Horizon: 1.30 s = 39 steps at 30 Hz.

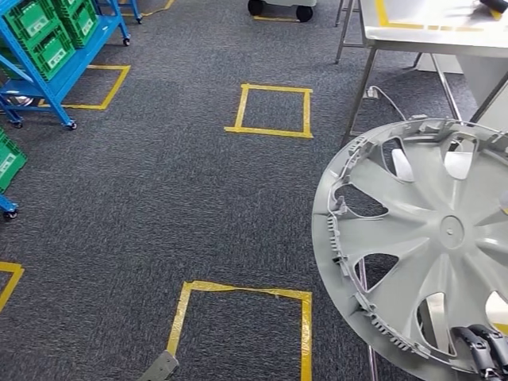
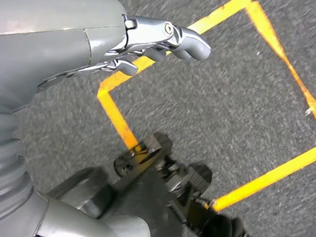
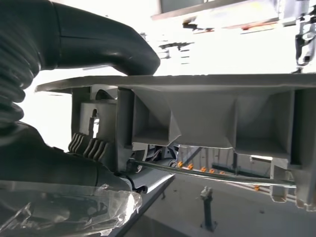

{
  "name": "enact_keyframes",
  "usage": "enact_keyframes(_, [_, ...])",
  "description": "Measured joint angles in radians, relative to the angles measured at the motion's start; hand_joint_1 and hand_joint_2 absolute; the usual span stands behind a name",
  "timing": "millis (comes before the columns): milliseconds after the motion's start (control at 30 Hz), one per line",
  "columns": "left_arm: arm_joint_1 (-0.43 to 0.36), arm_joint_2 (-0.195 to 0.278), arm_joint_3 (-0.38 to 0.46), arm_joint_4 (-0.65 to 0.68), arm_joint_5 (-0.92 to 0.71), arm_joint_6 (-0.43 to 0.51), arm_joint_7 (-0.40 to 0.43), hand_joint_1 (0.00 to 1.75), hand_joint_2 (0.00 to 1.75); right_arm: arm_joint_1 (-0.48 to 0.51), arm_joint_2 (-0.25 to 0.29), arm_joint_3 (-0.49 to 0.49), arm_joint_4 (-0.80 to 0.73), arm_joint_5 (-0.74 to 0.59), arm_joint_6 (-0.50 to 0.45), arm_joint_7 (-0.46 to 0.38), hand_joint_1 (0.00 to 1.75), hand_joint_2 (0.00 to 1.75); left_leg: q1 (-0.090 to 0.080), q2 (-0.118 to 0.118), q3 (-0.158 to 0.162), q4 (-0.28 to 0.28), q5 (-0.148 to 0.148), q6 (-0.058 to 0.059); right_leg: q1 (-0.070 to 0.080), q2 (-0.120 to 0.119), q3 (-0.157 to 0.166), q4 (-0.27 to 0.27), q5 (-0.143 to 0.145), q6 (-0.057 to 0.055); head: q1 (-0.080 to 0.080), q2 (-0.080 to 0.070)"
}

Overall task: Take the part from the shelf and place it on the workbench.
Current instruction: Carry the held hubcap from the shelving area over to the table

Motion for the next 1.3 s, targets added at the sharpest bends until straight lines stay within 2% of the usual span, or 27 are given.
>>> enact_keyframes(67, [0.006, -0.010, -0.009, -0.018, 0.008, -0.010, 0.010, 0.00, 1.75, 0.001, 0.001, -0.003, -0.004, 0.000, 0.000, 0.001, 1.75, 1.75, 0.000, 0.027, 0.002, -0.005, 0.003, 0.005, 0.004, -0.064, -0.049, 0.104, -0.059, 0.007, 0.004, 0.000])
enact_keyframes(133, [0.017, -0.016, -0.020, -0.037, 0.018, -0.023, 0.022, 0.00, 1.75, 0.001, 0.001, -0.006, -0.006, 0.000, 0.003, 0.002, 1.75, 1.75, -0.001, 0.057, 0.004, -0.004, 0.001, 0.006, 0.002, -0.088, -0.099, 0.221, -0.108, 0.015, 0.005, 0.000])
enact_keyframes(167, [0.023, -0.019, -0.026, -0.048, 0.024, -0.029, 0.027, 0.00, 1.75, 0.003, 0.001, -0.008, -0.006, 0.000, 0.005, 0.004, 1.75, 1.75, -0.001, 0.071, 0.005, -0.004, 0.000, 0.005, 0.001, -0.093, -0.103, 0.240, -0.108, 0.018, 0.005, 0.000])
enact_keyframes(200, [0.029, -0.023, -0.033, -0.060, 0.031, -0.035, 0.032, 0.00, 1.75, 0.005, 0.001, -0.009, -0.006, 0.000, 0.008, 0.007, 1.75, 1.75, -0.001, 0.084, 0.007, -0.003, -0.002, 0.002, -0.001, -0.097, -0.086, 0.217, -0.090, 0.021, 0.005, 0.000])
enact_keyframes(267, [0.037, -0.030, -0.047, -0.085, 0.046, -0.049, 0.041, 0.00, 1.75, 0.006, 0.001, -0.011, -0.007, 0.000, 0.014, 0.013, 1.75, 1.75, 0.000, 0.105, 0.014, -0.001, -0.009, -0.006, -0.004, -0.125, -0.008, 0.088, -0.038, 0.027, 0.005, 0.000])
enact_keyframes(333, [0.046, -0.034, -0.060, -0.111, 0.062, -0.061, 0.049, 0.00, 1.75, 0.006, 0.001, -0.011, -0.010, 0.000, 0.019, 0.017, 1.75, 1.75, -0.005, 0.119, 0.018, 0.007, -0.018, -0.018, -0.004, -0.149, 0.049, -0.006, -0.014, 0.018, 0.003, 0.000])
enact_keyframes(367, [0.050, -0.035, -0.066, -0.123, 0.069, -0.065, 0.052, 0.00, 1.75, 0.006, 0.001, -0.011, -0.012, 0.000, 0.021, 0.018, 1.75, 1.75, -0.008, 0.125, 0.019, 0.009, -0.020, -0.023, -0.003, -0.152, 0.056, -0.017, -0.016, 0.009, 0.002, 0.000])
enact_keyframes(433, [0.057, -0.038, -0.078, -0.143, 0.081, -0.072, 0.056, 0.00, 1.75, 0.010, 0.002, -0.012, -0.015, 0.000, 0.025, 0.020, 1.75, 1.75, -0.008, 0.135, 0.020, 0.010, -0.022, -0.030, -0.001, -0.133, 0.050, -0.013, -0.014, -0.012, 0.001, 0.000])
enact_keyframes(500, [0.062, -0.042, -0.089, -0.159, 0.091, -0.077, 0.060, 0.00, 1.75, 0.014, 0.001, -0.012, -0.018, 0.000, 0.029, 0.022, 1.75, 1.75, -0.004, 0.107, 0.009, 0.037, -0.047, -0.037, -0.001, -0.116, 0.045, -0.014, -0.011, -0.026, 0.001, 0.000])
enact_keyframes(567, [0.069, -0.046, -0.098, -0.170, 0.101, -0.080, 0.064, 0.00, 1.75, 0.016, 0.001, -0.011, -0.023, 0.000, 0.032, 0.025, 1.75, 1.75, -0.001, 0.063, -0.040, 0.144, -0.112, -0.041, 0.000, -0.098, 0.041, -0.016, -0.007, -0.036, 0.000, 0.000])
enact_keyframes(600, [0.073, -0.047, -0.101, -0.174, 0.105, -0.081, 0.065, 0.00, 1.75, 0.016, 0.001, -0.011, -0.025, 0.000, 0.033, 0.026, 1.75, 1.75, -0.001, 0.052, -0.076, 0.218, -0.144, -0.040, 0.001, -0.087, 0.038, -0.016, -0.005, -0.040, 0.000, 0.000])
enact_keyframes(633, [0.079, -0.048, -0.104, -0.178, 0.107, -0.082, 0.066, 0.00, 1.75, 0.016, 0.001, -0.011, -0.025, 0.000, 0.033, 0.027, 1.75, 1.75, -0.002, 0.048, -0.107, 0.279, -0.163, -0.037, 0.004, -0.075, 0.036, -0.017, -0.003, -0.042, 0.000, 0.000])
enact_keyframes(667, [0.083, -0.049, -0.107, -0.182, 0.109, -0.083, 0.066, 0.00, 1.75, 0.016, 0.001, -0.011, -0.025, 0.000, 0.034, 0.029, 1.75, 1.75, -0.002, 0.045, -0.126, 0.310, -0.163, -0.033, 0.006, -0.062, 0.035, -0.017, -0.002, -0.044, 0.000, 0.000])
enact_keyframes(700, [0.086, -0.049, -0.109, -0.186, 0.111, -0.083, 0.066, 0.00, 1.75, 0.017, 0.001, -0.011, -0.025, 0.000, 0.035, 0.029, 1.75, 1.75, -0.004, 0.042, -0.127, 0.303, -0.143, -0.026, 0.009, -0.048, 0.034, -0.017, -0.002, -0.045, 0.000, 0.000])
enact_keyframes(733, [0.088, -0.049, -0.111, -0.189, 0.113, -0.083, 0.066, 0.00, 1.75, 0.017, 0.001, -0.011, -0.025, 0.000, 0.036, 0.030, 1.75, 1.75, -0.007, 0.036, -0.111, 0.262, -0.109, -0.018, 0.010, -0.035, 0.035, -0.017, -0.001, -0.045, 0.000, 0.000])
enact_keyframes(800, [0.088, -0.050, -0.114, -0.195, 0.116, -0.084, 0.067, 0.00, 1.75, 0.018, 0.001, -0.011, -0.026, 0.000, 0.037, 0.031, 1.75, 1.75, -0.015, -0.001, -0.061, 0.140, -0.035, 0.001, 0.013, -0.011, 0.034, -0.016, 0.002, -0.044, 0.001, 0.000])
enact_keyframes(833, [0.088, -0.050, -0.116, -0.198, 0.119, -0.085, 0.067, 0.00, 1.75, 0.017, 0.001, -0.011, -0.027, 0.000, 0.038, 0.032, 1.75, 1.75, -0.016, -0.022, -0.039, 0.087, -0.016, 0.008, 0.013, 0.000, 0.031, -0.014, 0.004, -0.041, 0.001, 0.000])
enact_keyframes(900, [0.089, -0.050, -0.120, -0.206, 0.127, -0.088, 0.071, 0.00, 1.75, 0.019, 0.001, -0.011, -0.031, 0.000, 0.041, 0.033, 1.75, 1.75, -0.016, -0.044, -0.020, 0.035, -0.011, 0.010, 0.011, 0.022, 0.020, -0.014, 0.012, -0.030, 0.000, 0.000])
enact_keyframes(933, [0.090, -0.051, -0.123, -0.211, 0.133, -0.090, 0.074, 0.00, 1.75, 0.021, 0.001, -0.011, -0.034, 0.000, 0.044, 0.034, 1.75, 1.75, -0.014, -0.035, -0.017, 0.024, -0.011, 0.008, 0.009, 0.032, 0.014, -0.016, 0.016, -0.024, 0.000, 0.000])
enact_keyframes(967, [0.092, -0.051, -0.128, -0.216, 0.140, -0.093, 0.077, 0.00, 1.75, 0.023, 0.001, -0.011, -0.036, 0.000, 0.047, 0.035, 1.75, 1.75, -0.014, -0.025, -0.015, 0.017, -0.007, 0.007, 0.008, 0.027, 0.008, -0.015, 0.017, -0.019, 0.000, 0.000])
enact_keyframes(1033, [0.097, -0.053, -0.137, -0.225, 0.153, -0.097, 0.083, 0.00, 1.75, 0.025, 0.000, -0.011, -0.039, 0.000, 0.052, 0.038, 1.75, 1.75, -0.010, -0.002, -0.010, 0.003, 0.001, 0.011, 0.011, -0.021, -0.017, 0.029, -0.013, -0.011, 0.003, 0.000])
enact_keyframes(1100, [0.103, -0.053, -0.143, -0.230, 0.163, -0.100, 0.086, 0.00, 1.75, 0.023, -0.001, -0.011, -0.040, 0.000, 0.056, 0.039, 1.75, 1.75, -0.010, 0.025, -0.008, 0.001, 0.002, 0.014, 0.012, -0.074, -0.070, 0.147, -0.080, -0.002, 0.005, 0.000])
enact_keyframes(1133, [0.106, -0.053, -0.146, -0.232, 0.165, -0.100, 0.087, 0.00, 1.75, 0.022, -0.002, -0.011, -0.040, 0.000, 0.058, 0.040, 1.75, 1.75, -0.010, 0.039, -0.008, 0.001, 0.001, 0.014, 0.010, -0.084, -0.096, 0.209, -0.106, 0.003, 0.005, 0.000])
enact_keyframes(1167, [0.108, -0.052, -0.148, -0.233, 0.167, -0.100, 0.087, 0.00, 1.75, 0.022, -0.002, -0.010, -0.040, 0.000, 0.059, 0.040, 1.75, 1.75, -0.009, 0.053, -0.008, 0.001, 0.001, 0.014, 0.008, -0.089, -0.109, 0.246, -0.117, 0.008, 0.005, 0.000])
enact_keyframes(1200, [0.109, -0.052, -0.150, -0.234, 0.168, -0.100, 0.087, 0.00, 1.75, 0.023, -0.002, -0.010, -0.040, 0.000, 0.060, 0.042, 1.75, 1.75, -0.009, 0.066, -0.008, 0.002, -0.001, 0.012, 0.005, -0.093, -0.105, 0.247, -0.111, 0.012, 0.005, 0.000])
enact_keyframes(1233, [0.110, -0.053, -0.152, -0.235, 0.168, -0.100, 0.087, 0.00, 1.75, 0.023, -0.002, -0.010, -0.040, 0.000, 0.060, 0.043, 1.75, 1.75, -0.007, 0.078, -0.006, 0.002, -0.003, 0.009, 0.002, -0.099, -0.080, 0.208, -0.089, 0.016, 0.005, 0.000])
enact_keyframes(1300, [0.110, -0.052, -0.155, -0.238, 0.168, -0.100, 0.087, 0.00, 1.75, 0.022, -0.002, -0.010, -0.040, 0.000, 0.061, 0.046, 1.75, 1.75, -0.007, 0.099, -0.001, 0.006, -0.010, -0.003, -0.001, -0.130, 0.005, 0.073, -0.040, 0.024, 0.006, 0.000])
